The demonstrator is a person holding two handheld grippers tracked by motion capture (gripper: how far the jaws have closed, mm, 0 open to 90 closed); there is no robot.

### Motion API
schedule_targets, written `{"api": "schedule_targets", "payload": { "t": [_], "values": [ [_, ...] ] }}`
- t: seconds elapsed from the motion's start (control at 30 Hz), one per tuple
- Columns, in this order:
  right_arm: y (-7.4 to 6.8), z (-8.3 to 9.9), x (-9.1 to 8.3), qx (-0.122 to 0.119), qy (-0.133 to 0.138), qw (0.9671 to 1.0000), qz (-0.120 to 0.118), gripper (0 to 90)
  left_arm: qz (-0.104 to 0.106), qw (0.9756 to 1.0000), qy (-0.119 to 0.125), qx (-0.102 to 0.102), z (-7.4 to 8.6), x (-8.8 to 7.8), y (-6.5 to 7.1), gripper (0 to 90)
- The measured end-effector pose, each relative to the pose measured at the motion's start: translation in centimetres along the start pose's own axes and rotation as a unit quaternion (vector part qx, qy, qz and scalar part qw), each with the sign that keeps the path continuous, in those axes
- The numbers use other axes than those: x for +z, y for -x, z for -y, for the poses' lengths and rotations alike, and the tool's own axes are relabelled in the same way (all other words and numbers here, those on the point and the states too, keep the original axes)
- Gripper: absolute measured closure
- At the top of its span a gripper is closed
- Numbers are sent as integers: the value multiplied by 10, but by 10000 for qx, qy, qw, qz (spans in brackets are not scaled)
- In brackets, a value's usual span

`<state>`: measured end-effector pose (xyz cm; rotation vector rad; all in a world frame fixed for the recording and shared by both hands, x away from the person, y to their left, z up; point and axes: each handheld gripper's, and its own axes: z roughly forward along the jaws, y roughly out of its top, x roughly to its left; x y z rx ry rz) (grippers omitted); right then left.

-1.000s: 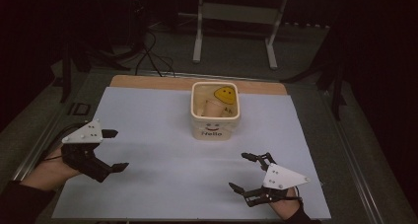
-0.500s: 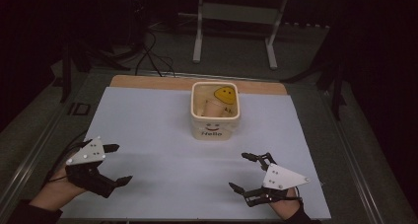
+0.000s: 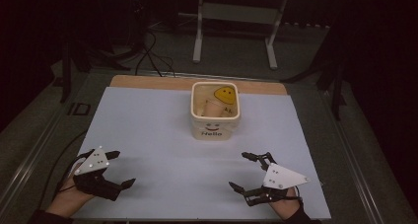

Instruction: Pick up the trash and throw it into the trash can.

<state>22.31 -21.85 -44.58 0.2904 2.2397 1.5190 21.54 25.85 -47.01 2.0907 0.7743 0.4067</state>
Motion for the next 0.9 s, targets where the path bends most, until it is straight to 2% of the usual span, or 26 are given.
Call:
{"api": "schedule_targets", "payload": {
  "t": [0.03,0.1,0.2,0.43,0.67,0.7,0.9],
  "values": [
    [0,0,0,15,8,10000,10,132,-47,10000,68,-18,2,1,0,8],
    [0,0,-1,18,7,10000,17,132,-2,9999,98,-136,4,4,-1,9],
    [1,0,-2,38,23,10000,60,132,-141,9998,4,-148,11,11,0,9],
    [3,2,-4,85,16,9999,133,132,-305,9993,63,-219,16,16,3,10],
    [4,4,-3,127,-21,9998,156,132,-331,9988,189,-306,17,19,4,10],
    [4,4,-2,98,-61,9997,214,133,-341,9987,202,-310,16,20,4,10],
    [4,4,0,113,-114,9997,205,133,-385,9989,194,-188,17,21,7,10]
  ]
}}
